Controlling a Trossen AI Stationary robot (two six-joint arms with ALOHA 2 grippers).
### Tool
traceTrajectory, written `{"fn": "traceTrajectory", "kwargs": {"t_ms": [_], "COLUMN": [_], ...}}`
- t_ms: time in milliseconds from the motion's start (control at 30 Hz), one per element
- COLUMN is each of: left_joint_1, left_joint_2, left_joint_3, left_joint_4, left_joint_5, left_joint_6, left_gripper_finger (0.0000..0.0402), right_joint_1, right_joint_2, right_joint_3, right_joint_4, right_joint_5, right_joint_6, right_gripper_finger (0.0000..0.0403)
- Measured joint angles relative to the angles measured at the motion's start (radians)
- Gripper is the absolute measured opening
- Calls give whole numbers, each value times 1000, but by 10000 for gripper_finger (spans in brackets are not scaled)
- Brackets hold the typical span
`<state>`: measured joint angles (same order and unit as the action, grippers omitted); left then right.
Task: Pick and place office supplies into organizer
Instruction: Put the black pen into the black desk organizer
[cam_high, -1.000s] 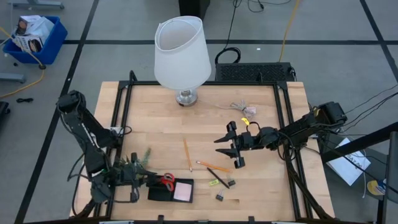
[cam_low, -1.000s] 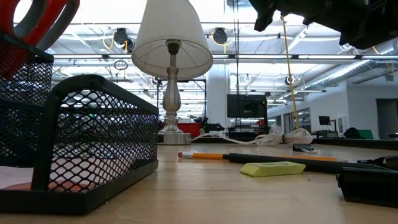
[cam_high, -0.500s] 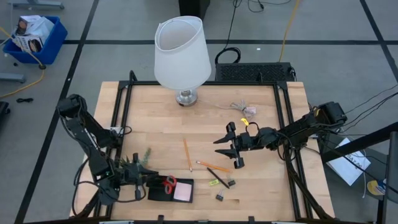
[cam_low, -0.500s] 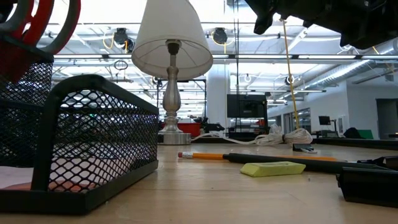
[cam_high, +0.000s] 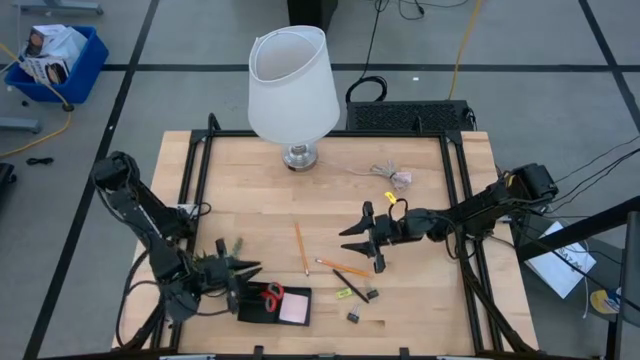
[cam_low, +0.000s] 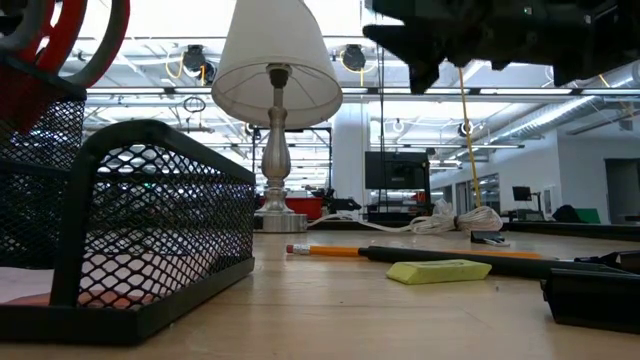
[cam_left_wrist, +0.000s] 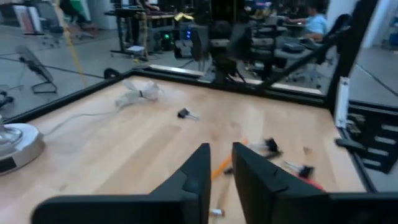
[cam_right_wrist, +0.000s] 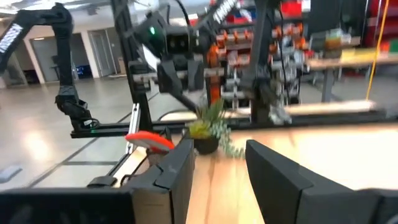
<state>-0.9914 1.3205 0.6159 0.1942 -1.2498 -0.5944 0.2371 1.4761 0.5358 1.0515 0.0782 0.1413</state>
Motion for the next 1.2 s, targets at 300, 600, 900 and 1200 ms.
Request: {"fn": "traceTrajectory", "kwargs": {"t_ms": [300, 600, 900, 1200], "left_joint_1": [291, 466, 491, 453], "left_joint_2": [-2, -131, -317, -338], "left_joint_3": [0, 7, 8, 8], "left_joint_4": [378, 534, 531, 436], "left_joint_5": [303, 396, 426, 476], "left_joint_6": [336, 556, 620, 608], "left_gripper_finger": [195, 234, 234, 234], "right_joint_1": [-2, 153, 221, 201], "right_joint_2": [0, 8, 265, 438], "right_joint_3": [55, 267, 506, 733], "right_joint_4": [-337, -826, -1142, -1403], "right_joint_5": [106, 210, 208, 206], "right_joint_6": [113, 223, 380, 482], "right_gripper_finger": [139, 139, 139, 131]}}
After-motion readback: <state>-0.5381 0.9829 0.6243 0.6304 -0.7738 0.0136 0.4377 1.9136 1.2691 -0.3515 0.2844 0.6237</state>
